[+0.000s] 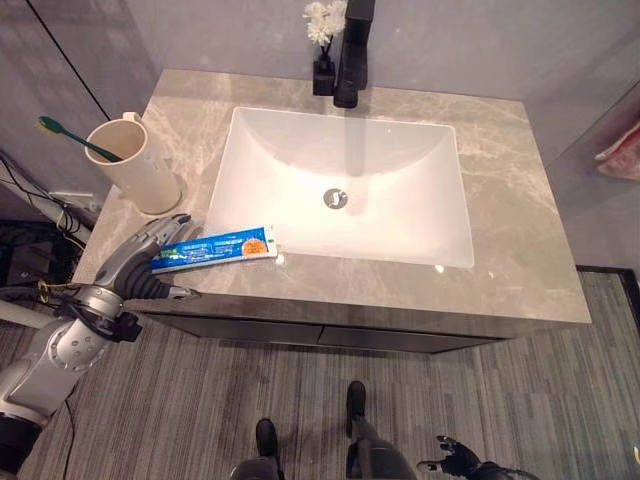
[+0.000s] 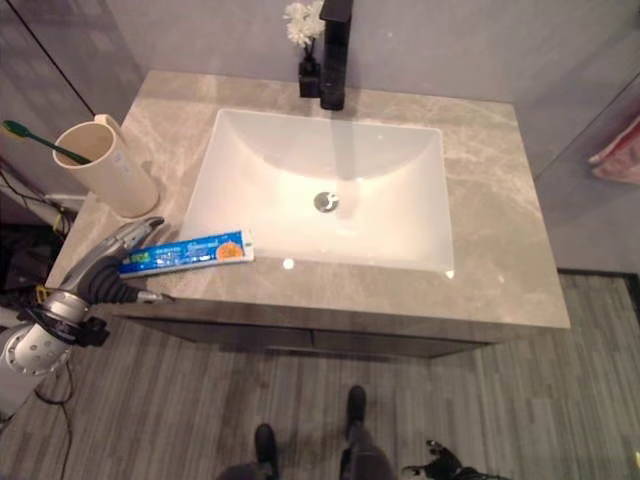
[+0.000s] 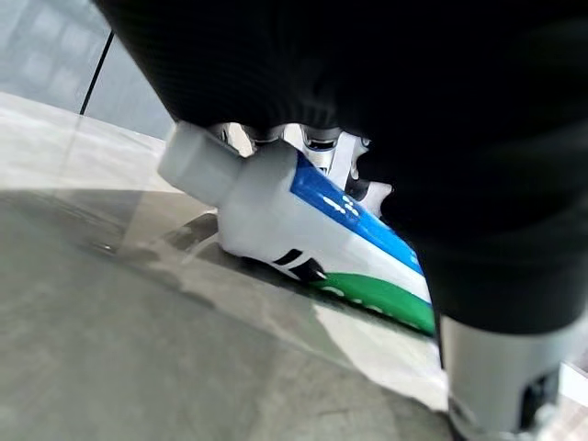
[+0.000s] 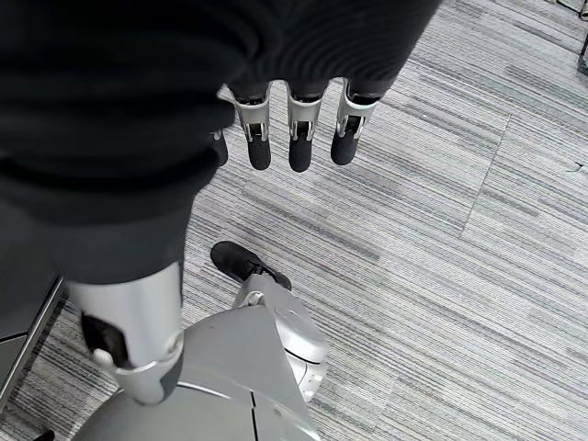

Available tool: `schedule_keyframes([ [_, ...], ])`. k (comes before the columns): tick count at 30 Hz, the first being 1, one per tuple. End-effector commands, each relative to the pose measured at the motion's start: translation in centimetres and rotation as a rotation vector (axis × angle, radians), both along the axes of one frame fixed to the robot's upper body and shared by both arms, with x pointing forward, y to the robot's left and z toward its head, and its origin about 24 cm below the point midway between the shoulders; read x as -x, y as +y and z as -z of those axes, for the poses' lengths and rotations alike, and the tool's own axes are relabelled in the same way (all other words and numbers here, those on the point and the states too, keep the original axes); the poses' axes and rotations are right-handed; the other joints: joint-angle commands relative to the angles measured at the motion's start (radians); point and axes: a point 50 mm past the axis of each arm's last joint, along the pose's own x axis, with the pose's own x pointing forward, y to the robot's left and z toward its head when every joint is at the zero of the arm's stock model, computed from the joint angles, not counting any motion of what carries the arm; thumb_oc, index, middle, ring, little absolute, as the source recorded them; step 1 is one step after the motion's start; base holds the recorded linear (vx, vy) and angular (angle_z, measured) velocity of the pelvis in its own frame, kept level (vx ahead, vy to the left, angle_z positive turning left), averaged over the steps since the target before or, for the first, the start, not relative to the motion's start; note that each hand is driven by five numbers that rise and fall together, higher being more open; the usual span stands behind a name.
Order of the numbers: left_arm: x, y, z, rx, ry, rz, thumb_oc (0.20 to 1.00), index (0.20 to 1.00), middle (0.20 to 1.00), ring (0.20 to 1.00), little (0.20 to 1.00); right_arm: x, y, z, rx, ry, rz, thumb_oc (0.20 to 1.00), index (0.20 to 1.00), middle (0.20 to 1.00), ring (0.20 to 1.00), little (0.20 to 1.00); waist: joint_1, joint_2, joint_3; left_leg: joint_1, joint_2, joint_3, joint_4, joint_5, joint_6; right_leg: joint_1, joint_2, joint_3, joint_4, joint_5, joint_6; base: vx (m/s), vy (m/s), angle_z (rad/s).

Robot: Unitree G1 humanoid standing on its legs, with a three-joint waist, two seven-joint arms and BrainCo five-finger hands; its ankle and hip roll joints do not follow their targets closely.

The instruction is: Put brush and paste in cup on sink, flatten towel.

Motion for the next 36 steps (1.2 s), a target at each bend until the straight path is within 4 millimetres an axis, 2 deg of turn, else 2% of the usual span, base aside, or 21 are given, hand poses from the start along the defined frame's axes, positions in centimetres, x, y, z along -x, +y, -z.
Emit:
schedule_keyframes([
  [1,0.2,0.1,0.5,0.054,0.033,0.005,0.950,0.950,0.950,0.950,0.950,-0.6,-0.2,-0.2,0.019,-0.002,-0.028,1.000,1.000,1.000,1.000,1.000,-0.004,-0.016,-0.001,-0.055,0.059,-0.098,0.007,0.038,-0.036,0.051,-0.137,0.004,0.010,0.059,0.128,0.00,0.000,0.00],
  [3,0.3,0.0,0.6,0.059,0.040,0.008,0.959,0.959,0.959,0.959,0.959,-0.5,-0.2,-0.2,0.019,-0.001,-0.029,1.000,1.000,1.000,1.000,1.000,-0.004,-0.017,-0.001,-0.055,0.059,-0.098,0.007,0.038,-0.036,0.051,-0.137,0.002,0.010,0.059,0.128,0.00,0.000,0.00],
  [6,0.3,0.1,0.9,0.098,0.060,0.004,0.925,0.925,0.925,0.925,0.925,-0.6,-0.1,-0.2,0.019,-0.001,-0.037,1.000,1.000,1.000,1.000,1.000,-0.003,-0.018,-0.002,-0.052,0.061,-0.097,0.007,0.038,-0.037,0.053,-0.136,0.001,0.010,0.056,0.128,0.00,0.000,0.00],
  [10,0.3,0.1,1.0,0.116,0.072,0.004,0.956,0.956,0.956,0.956,0.956,-0.6,-0.1,-0.2,0.019,0.001,-0.042,1.000,1.000,1.000,1.000,1.000,-0.003,-0.018,-0.003,-0.051,0.062,-0.096,0.007,0.037,-0.037,0.055,-0.136,0.000,0.010,0.054,0.127,0.00,0.000,0.00],
  [11,0.3,0.2,1.2,0.130,0.085,0.002,1.000,1.000,1.000,1.000,1.000,-0.6,-0.1,-0.2,0.019,0.002,-0.043,1.000,1.000,1.000,1.000,1.000,-0.003,-0.018,-0.004,-0.051,0.063,-0.095,0.007,0.037,-0.038,0.055,-0.136,0.000,0.010,0.052,0.127,0.00,0.000,0.00],
  [19,0.7,0.3,1.7,0.233,0.111,-0.006,1.000,1.000,1.000,1.000,1.000,-0.2,-0.2,0.0,0.021,0.017,-0.039,1.000,1.000,1.000,1.000,1.000,-0.001,-0.013,-0.011,-0.043,0.064,-0.096,0.007,0.035,-0.038,0.062,-0.138,-0.002,0.010,0.047,0.126,0.00,0.000,0.00],
  [20,0.7,0.4,1.9,0.262,0.115,-0.012,0.944,0.944,0.944,0.944,0.944,-0.1,-0.2,0.0,0.022,0.020,-0.039,1.000,1.000,1.000,1.000,1.000,0.000,-0.012,-0.012,-0.041,0.064,-0.096,0.007,0.034,-0.038,0.064,-0.137,-0.003,0.010,0.046,0.125,0.00,0.000,0.00],
  [22,0.8,0.5,2.1,0.291,0.111,-0.029,0.918,0.918,0.918,0.918,0.918,-0.1,-0.1,0.0,0.020,0.021,-0.039,1.000,1.000,1.000,1.000,1.000,0.001,-0.011,-0.015,-0.040,0.063,-0.097,0.007,0.034,-0.038,0.067,-0.137,-0.004,0.010,0.045,0.124,0.00,0.000,0.00],
  [24,0.9,0.7,2.4,0.317,0.111,-0.043,0.853,0.853,0.853,0.853,0.853,-0.1,0.0,0.0,0.015,0.021,-0.041,1.000,1.000,1.000,1.000,1.000,0.002,-0.010,-0.016,-0.038,0.063,-0.098,0.007,0.033,-0.038,0.068,-0.138,-0.005,0.010,0.043,0.124,0.00,0.000,0.00],
  [26,1.0,0.7,2.6,0.339,0.116,-0.050,0.846,0.846,0.846,0.846,0.846,0.0,-0.1,0.0,0.016,0.023,-0.043,1.000,1.000,1.000,1.000,1.000,0.001,-0.010,-0.019,-0.035,0.064,-0.097,0.007,0.033,-0.038,0.070,-0.137,-0.005,0.010,0.042,0.123,0.00,0.000,0.00],
  [30,1.1,0.9,2.9,0.302,0.131,-0.056,0.834,0.834,0.834,0.834,0.834,0.0,-0.1,0.0,0.015,0.027,-0.048,1.000,1.000,1.000,1.000,1.000,0.002,-0.009,-0.022,-0.034,0.066,-0.097,0.007,0.033,-0.039,0.072,-0.137,-0.005,0.010,0.040,0.124,0.00,0.000,0.00],
  [32,1.1,0.9,3.1,0.223,0.154,-0.055,0.818,0.818,0.818,0.818,0.818,0.1,-0.3,0.0,0.021,0.029,-0.049,1.000,1.000,1.000,1.000,1.000,0.004,-0.008,-0.024,-0.034,0.067,-0.098,0.007,0.034,-0.039,0.073,-0.137,-0.006,0.010,0.038,0.123,0.00,0.000,0.00],
  [35,1.1,0.6,3.0,0.145,0.172,-0.035,0.840,0.840,0.840,0.840,0.840,0.0,-0.5,0.0,0.024,0.032,-0.045,1.000,1.000,1.000,1.000,1.000,0.006,-0.008,-0.025,-0.034,0.066,-0.099,0.007,0.033,-0.039,0.075,-0.136,-0.007,0.010,0.035,0.123,0.00,0.000,0.00],
  [36,1.1,0.9,4.0,0.153,0.210,-0.054,0.871,0.871,0.871,0.871,0.871,0.1,-0.5,-0.1,0.026,0.034,-0.045,1.000,1.000,1.000,1.000,1.000,0.005,-0.007,-0.025,-0.034,0.067,-0.099,0.007,0.034,-0.039,0.075,-0.136,-0.007,0.010,0.034,0.122,0.00,0.000,0.00],
])
